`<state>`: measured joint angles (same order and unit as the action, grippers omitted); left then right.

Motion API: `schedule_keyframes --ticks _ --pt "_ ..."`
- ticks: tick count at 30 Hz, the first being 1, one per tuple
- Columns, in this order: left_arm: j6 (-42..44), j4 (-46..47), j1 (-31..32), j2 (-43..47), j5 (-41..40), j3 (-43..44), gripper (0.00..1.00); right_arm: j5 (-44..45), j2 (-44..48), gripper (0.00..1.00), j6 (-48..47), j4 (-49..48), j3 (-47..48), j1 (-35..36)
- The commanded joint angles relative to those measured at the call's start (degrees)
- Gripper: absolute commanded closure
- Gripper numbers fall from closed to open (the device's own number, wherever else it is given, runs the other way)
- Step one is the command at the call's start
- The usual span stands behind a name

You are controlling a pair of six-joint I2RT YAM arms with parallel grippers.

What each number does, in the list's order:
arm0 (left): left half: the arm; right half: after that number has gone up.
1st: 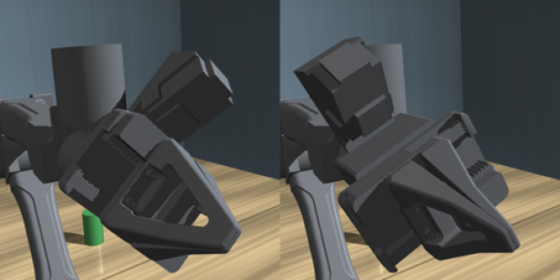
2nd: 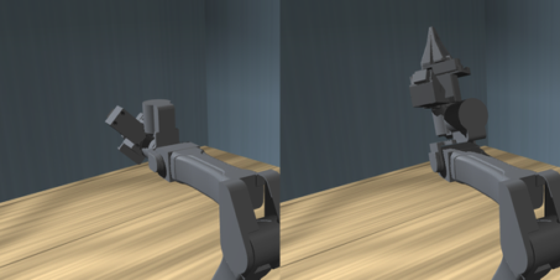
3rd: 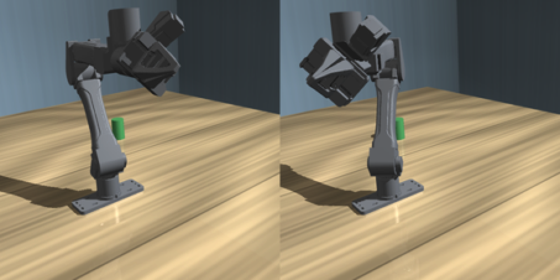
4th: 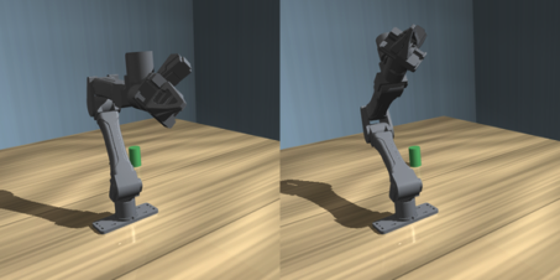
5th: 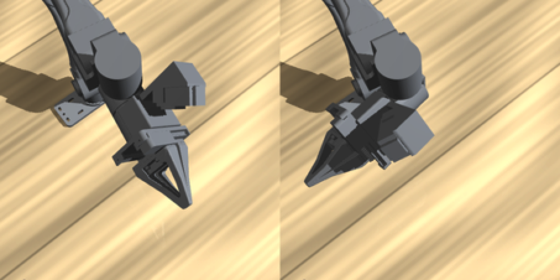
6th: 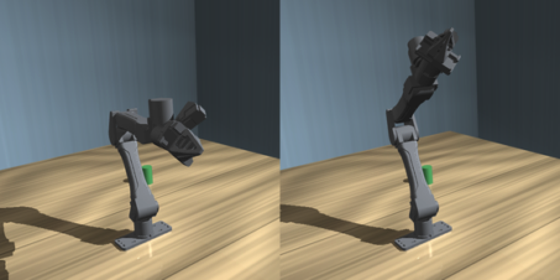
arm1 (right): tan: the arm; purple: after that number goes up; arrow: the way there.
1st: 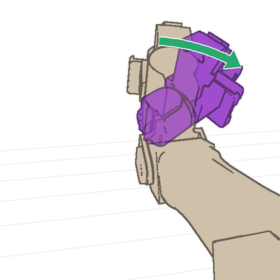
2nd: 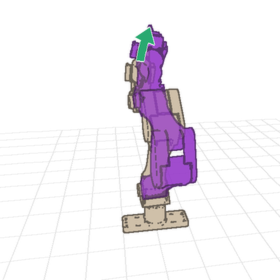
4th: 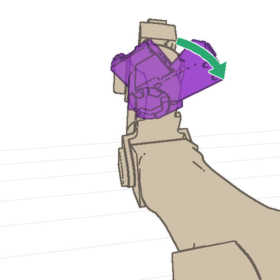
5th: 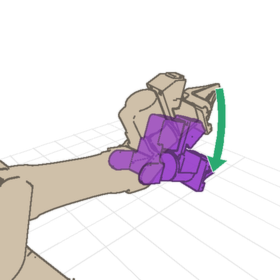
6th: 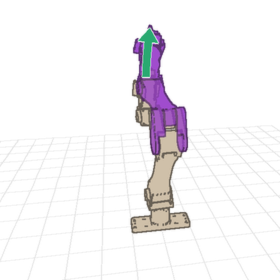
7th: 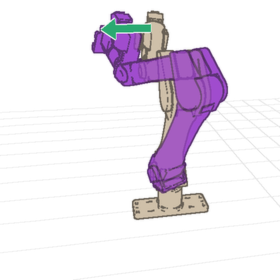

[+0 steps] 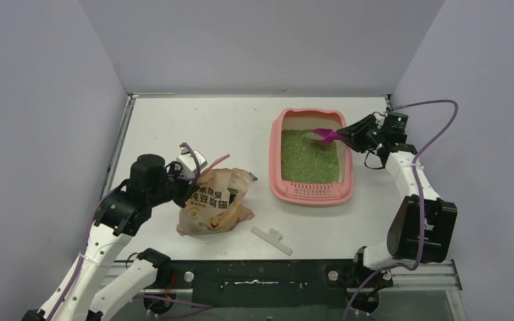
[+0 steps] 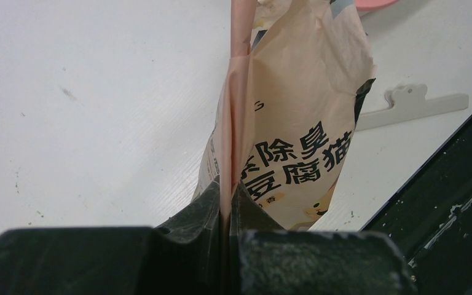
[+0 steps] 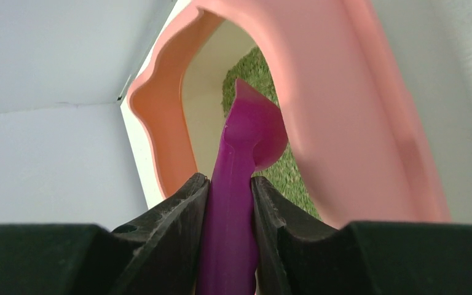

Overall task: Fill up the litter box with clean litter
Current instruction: Pour the cat litter into the litter box.

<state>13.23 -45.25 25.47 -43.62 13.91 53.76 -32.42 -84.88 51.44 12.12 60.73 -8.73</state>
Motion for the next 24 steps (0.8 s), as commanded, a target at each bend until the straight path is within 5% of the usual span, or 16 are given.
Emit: schedule_keyframes --ticks 1,13,24 --pt "-1.28 6.97 0.41 1.03 1.44 1.78 1.0 -7.62 6.66 1.0 -1.71 0.58 -3.0 -0.68" --pt "-1.24 7.23 0.54 1.15 2.38 1.59 1.0 -9.08 25.06 1.0 -15.79 26.8 -11.63 -1.54" --pt "-1.24 7.11 0.63 2.01 2.53 1.51 1.0 9.9 24.02 1.0 -30.25 40.2 7.24 -0.69"
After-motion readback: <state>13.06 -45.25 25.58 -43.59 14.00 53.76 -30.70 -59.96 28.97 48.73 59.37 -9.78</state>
